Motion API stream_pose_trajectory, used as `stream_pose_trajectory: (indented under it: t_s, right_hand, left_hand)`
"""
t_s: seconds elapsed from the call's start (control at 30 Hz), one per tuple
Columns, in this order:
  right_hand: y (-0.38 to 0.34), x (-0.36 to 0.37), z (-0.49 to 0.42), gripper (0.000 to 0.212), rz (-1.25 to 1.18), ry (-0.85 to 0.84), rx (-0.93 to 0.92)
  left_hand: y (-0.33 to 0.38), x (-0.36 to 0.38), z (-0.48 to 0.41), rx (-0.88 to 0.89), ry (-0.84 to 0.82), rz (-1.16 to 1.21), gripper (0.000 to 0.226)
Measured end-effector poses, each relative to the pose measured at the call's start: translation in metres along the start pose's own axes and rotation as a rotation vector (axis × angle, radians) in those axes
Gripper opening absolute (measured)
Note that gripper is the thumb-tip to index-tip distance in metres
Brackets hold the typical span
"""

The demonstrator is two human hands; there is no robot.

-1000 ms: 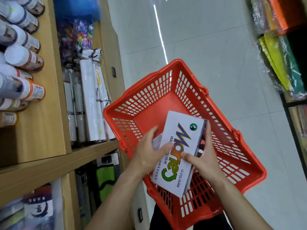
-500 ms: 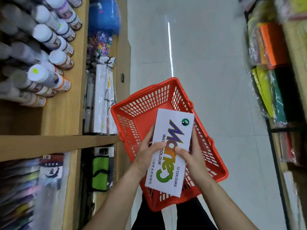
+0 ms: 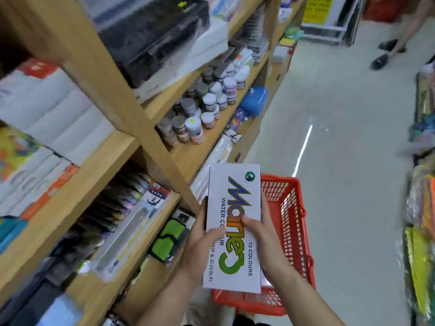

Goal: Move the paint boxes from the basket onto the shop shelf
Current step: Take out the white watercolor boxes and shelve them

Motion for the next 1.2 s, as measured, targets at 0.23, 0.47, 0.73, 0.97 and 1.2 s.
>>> stream_pose_trajectory:
  t_s: [0.23, 0.47, 0.73, 0.97, 1.2]
  right_hand:
    - [-0.064, 0.121, 0.043, 0.076, 0.117, -0.226, -0.168]
    - [-0.081, 0.255, 0.106, 0.082, 0.231, -0.369, -0.250]
    - [-0.060, 0.413, 0.197, 0.093, 0.363, -0.653, -0.250]
    - [-0.035, 0.501, 0.220, 0.091, 0.492, -0.789, -0.103]
    - [-0.006, 0.528, 0.192, 0.043, 0.543, -0.838, 0.141]
  left_hand:
    - [0.103, -0.029, 0.106, 0.371, 0.100, -0.077, 0.070]
    - [0.171, -0.100, 0.231, 0.596, 0.293, -0.111, 0.068]
    - [0.211, -0.194, 0.373, 0.802, 0.561, -0.064, 0.047]
    - [0.234, -0.257, 0.417, 0.886, 0.738, -0.038, 0.049]
    - [0.234, -0.284, 0.404, 0.749, 0.766, 0.063, 0.038]
Point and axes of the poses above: each hand's wrist, its own z-axis away from the middle knuckle, its own x-axis out of the palm, y = z × x, the point moved 6 cm from there along -z, towards the middle knuckle, and after that the axes turned 12 degrees about z, right-handed, at the moved point
